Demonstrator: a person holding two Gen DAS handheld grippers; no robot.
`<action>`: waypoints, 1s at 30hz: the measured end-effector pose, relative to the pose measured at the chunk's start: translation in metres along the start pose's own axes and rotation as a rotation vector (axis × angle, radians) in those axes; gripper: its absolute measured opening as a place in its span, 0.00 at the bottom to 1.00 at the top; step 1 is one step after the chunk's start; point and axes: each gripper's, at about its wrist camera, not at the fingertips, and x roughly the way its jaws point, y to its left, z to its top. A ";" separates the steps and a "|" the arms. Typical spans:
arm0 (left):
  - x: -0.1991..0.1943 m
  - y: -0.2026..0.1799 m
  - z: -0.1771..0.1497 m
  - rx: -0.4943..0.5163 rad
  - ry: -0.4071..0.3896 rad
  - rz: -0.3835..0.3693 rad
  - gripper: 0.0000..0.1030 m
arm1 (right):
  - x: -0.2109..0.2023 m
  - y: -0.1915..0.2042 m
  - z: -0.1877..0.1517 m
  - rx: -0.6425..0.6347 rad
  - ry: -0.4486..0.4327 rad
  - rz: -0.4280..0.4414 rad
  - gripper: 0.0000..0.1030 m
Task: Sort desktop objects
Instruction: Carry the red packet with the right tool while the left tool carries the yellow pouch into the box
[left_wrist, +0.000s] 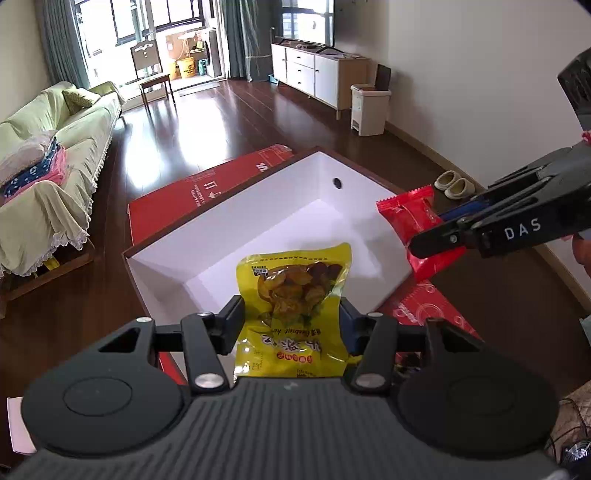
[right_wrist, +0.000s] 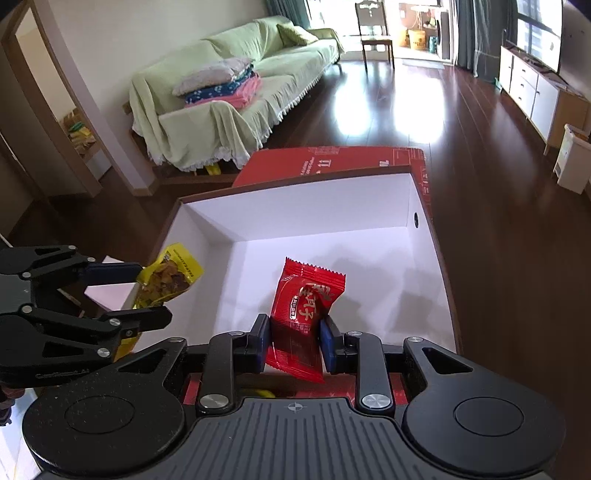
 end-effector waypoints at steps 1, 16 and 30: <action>0.005 0.003 0.002 -0.003 0.004 -0.001 0.47 | 0.005 -0.003 0.003 0.002 0.005 0.001 0.27; 0.100 0.041 0.015 -0.050 0.116 -0.018 0.47 | 0.102 -0.032 0.051 -0.020 0.131 0.030 0.27; 0.158 0.064 0.012 -0.070 0.192 -0.004 0.47 | 0.150 -0.047 0.060 -0.048 0.190 -0.018 0.27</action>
